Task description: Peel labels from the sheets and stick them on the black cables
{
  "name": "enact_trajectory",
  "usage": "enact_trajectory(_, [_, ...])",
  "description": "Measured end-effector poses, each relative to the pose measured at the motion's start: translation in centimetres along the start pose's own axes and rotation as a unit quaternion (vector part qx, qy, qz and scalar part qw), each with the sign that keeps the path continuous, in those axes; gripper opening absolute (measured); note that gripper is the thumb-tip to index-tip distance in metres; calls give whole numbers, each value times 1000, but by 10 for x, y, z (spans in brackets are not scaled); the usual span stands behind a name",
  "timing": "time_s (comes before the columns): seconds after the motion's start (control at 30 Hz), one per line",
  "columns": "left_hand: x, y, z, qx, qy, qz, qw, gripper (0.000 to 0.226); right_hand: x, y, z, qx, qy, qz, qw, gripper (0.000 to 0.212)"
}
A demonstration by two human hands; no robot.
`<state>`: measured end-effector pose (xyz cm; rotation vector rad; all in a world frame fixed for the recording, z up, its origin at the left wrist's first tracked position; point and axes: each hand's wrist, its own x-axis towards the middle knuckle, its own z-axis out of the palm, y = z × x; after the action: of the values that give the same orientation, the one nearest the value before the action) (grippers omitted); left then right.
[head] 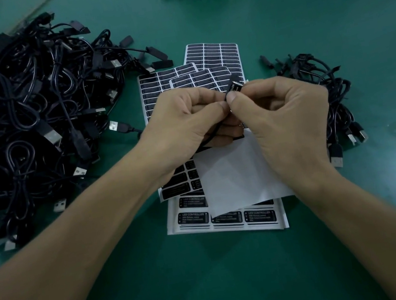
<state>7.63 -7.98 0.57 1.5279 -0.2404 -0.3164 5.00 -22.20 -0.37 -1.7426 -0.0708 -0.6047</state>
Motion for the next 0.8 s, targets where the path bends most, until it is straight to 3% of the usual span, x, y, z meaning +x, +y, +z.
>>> enact_trajectory(0.17, [0,-1,1,3,-3,4,1000,12,1,1,-1,-28,15,11,999,14])
enact_trajectory(0.3, [1,-2,0,5,-7,9,1000,13,3,3,-5,-41,46,37,997,43])
enact_trajectory(0.57, [1,-3,-1,-4,-1,10,1000,12,3,4,-4,3,28,36,999,33])
enact_trajectory(0.73, [1,-2,1,-34,15,2,999,10,5,3,-2,53,44,37,997,6])
enact_trajectory(0.8, [1,-2,1,-38,20,8,999,8,6,1,-3,64,36,45,996,13])
